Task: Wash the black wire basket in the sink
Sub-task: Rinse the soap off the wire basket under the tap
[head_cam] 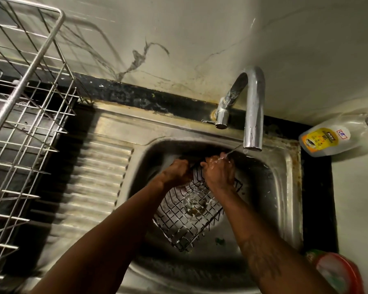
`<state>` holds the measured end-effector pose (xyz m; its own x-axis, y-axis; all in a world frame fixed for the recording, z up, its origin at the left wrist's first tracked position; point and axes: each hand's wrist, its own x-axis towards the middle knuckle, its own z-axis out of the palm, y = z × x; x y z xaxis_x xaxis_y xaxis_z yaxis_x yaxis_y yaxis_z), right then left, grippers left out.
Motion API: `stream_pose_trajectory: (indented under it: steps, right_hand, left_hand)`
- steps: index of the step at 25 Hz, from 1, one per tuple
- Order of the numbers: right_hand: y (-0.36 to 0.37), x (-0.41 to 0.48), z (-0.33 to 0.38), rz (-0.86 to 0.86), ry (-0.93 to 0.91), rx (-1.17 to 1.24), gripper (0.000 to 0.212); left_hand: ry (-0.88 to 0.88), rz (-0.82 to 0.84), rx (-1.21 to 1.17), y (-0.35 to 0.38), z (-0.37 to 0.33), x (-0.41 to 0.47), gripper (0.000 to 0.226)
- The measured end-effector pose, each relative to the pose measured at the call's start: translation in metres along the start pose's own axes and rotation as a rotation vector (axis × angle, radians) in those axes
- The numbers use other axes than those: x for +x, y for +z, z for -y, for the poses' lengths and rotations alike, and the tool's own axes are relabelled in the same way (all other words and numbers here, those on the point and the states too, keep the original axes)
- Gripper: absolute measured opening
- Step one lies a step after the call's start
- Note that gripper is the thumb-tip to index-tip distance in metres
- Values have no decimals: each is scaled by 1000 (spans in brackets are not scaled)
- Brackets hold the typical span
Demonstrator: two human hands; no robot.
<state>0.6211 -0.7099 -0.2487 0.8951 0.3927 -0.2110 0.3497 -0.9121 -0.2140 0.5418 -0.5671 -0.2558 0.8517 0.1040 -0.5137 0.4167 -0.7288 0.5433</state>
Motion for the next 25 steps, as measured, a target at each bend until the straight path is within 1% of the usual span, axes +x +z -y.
stream_pose_trajectory:
  steps: [1,3,5,8,11,12,14,15,16,18,21,23,25]
  right_hand:
    - [1,-3,-4,8,24,-73,30]
    - [0,-8,-13,120,60,-41,36]
    - [1,-7,-14,223,-13,-2,31]
    - [3,1,-7,277,-168,-31,25]
    - [6,13,-6,411,-187,11,21]
    - [7,15,-6,439,-198,34,20]
    - [10,17,-8,457,-244,60,22]
    - [10,18,-9,471,-262,74,24]
    - [8,19,-10,500,-269,80,28]
    - [3,23,-12,552,-279,53,36]
    - [-5,30,-24,559,-274,-80,46]
    - [-5,29,-35,591,-231,-108,54]
    - [1,24,-40,643,-233,-103,54]
  left_hand:
    - [20,-11,-4,0,1,-3,20]
    - [61,-40,-27,3,2,-8,26]
    - [100,-41,-21,7,-1,-8,29]
    - [24,14,21,5,-18,-7,27]
    - [-80,-93,160,0,-25,-7,27]
    - [-84,-93,188,0,-26,-6,28]
    - [-88,-8,54,4,-24,-1,31]
    - [-56,30,12,5,-24,-2,33]
    - [-31,6,-9,4,-26,-3,33]
    - [-65,-73,-85,6,-28,-1,33]
    - [-108,-34,-147,-5,-28,1,25]
    - [-140,16,-138,-15,-29,1,26]
    - [-135,51,-91,-18,-28,0,29]
